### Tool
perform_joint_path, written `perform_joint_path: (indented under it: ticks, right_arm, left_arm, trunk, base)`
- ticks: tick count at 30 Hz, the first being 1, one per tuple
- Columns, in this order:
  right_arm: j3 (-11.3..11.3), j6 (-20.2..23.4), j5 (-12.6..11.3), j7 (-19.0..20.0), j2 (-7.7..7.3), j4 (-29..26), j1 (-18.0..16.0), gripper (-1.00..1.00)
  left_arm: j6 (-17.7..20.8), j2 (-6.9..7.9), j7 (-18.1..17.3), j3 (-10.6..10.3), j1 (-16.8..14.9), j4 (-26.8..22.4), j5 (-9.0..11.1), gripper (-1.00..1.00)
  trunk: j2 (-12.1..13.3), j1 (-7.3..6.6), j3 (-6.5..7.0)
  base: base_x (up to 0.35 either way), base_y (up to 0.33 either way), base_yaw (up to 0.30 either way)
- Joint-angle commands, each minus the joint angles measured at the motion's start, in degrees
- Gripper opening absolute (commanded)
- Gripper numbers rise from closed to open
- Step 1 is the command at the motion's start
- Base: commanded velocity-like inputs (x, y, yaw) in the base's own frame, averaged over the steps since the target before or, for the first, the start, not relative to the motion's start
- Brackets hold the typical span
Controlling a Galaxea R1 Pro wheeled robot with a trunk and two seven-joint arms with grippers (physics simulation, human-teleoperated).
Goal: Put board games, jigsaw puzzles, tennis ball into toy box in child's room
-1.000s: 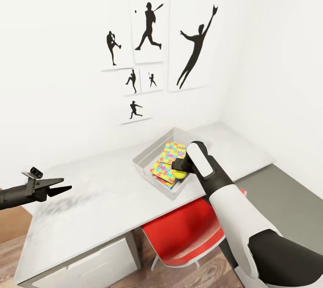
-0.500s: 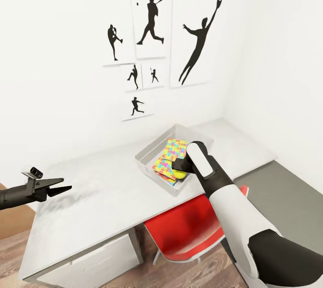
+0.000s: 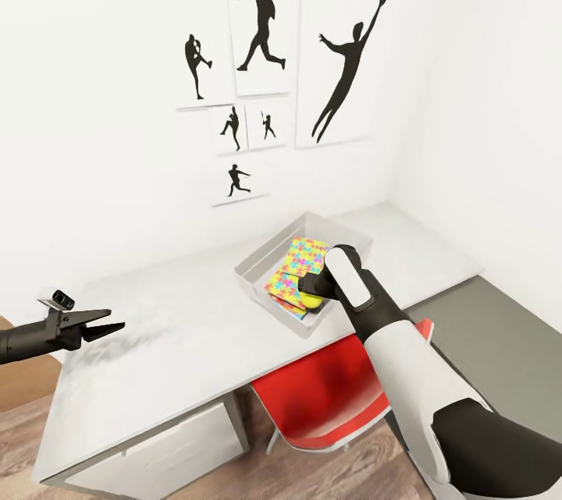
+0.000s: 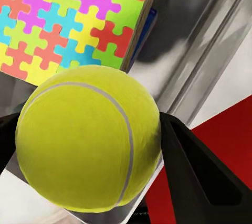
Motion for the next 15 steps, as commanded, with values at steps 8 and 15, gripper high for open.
perform_joint_path:
  ticks: [8,15]
  right_arm:
    - [0.1,-0.1,-0.7,-0.7,0.00,0.0,-0.1,-1.00]
    - [0.1,-0.1,-0.7,-0.7,0.00,0.0,-0.1,1.00]
  left_arm:
    - [0.6,0.03,-0.2,-0.1,0.0,0.0,0.0,1.00]
    - [0.6,0.03,-0.2,-0.1,0.0,0.0,0.0,1.00]
  trunk:
    - [-0.1,0.03,-0.13]
    - [-0.1,0.03,-0.13]
  base:
    - [0.000,0.063,0.000]
    - [0.000,0.003,0.000]
